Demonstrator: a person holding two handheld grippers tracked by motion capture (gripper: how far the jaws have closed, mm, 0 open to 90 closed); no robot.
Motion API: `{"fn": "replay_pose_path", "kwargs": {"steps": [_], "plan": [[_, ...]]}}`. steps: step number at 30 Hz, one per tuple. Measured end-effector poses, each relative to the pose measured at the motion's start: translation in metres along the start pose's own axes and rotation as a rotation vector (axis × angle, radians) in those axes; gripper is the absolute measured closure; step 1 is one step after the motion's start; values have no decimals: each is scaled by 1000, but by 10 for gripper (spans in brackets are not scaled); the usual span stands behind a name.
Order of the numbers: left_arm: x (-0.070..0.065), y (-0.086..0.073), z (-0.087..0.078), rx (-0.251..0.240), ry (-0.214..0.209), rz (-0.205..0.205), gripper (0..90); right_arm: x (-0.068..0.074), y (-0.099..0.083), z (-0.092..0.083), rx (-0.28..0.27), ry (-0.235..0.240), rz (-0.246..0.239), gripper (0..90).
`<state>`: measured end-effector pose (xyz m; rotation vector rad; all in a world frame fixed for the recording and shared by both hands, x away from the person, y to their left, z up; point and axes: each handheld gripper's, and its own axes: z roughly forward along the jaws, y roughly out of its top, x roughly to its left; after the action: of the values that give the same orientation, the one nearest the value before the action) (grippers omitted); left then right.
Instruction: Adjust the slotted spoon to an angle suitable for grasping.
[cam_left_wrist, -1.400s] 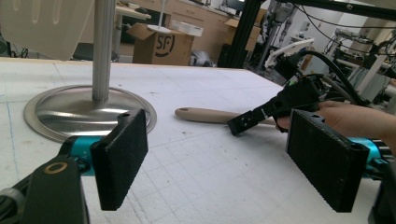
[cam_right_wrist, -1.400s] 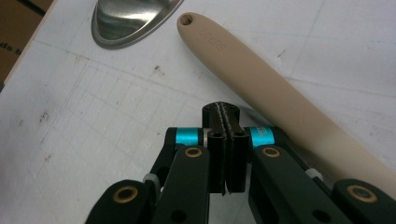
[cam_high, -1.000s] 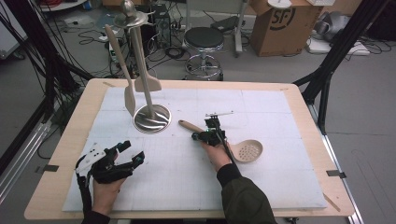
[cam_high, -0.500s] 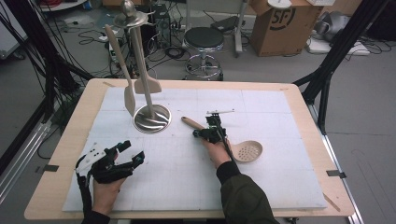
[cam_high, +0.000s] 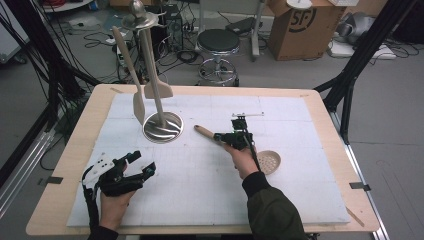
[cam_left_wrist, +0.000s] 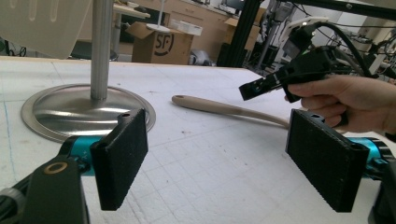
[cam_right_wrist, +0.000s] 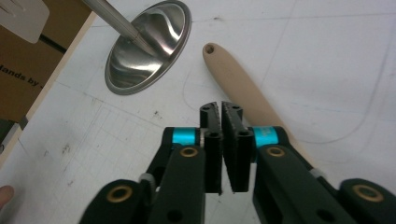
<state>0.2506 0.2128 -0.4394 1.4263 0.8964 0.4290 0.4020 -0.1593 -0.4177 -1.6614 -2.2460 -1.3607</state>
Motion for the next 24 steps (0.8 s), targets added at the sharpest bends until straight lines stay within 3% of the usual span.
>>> {"fn": "replay_pose_path", "kwargs": {"steps": [4,7,10,12,18,24], "plan": [[0,0,0,2,1,2,215,1,5,-11,-25,4,-18,758],[0,0,0,4,0,1,215,0,7,-16,-17,-4,-28,649],[0,0,0,4,1,0,215,-1,9,-22,-23,-30,-43,582],[0,0,0,7,-1,5,215,-1,10,-25,-16,-74,-72,521],[0,0,1,3,0,0,215,-4,17,-34,13,-73,-88,440],[0,0,1,6,1,2,215,-6,24,-42,60,-64,-102,428]]}}
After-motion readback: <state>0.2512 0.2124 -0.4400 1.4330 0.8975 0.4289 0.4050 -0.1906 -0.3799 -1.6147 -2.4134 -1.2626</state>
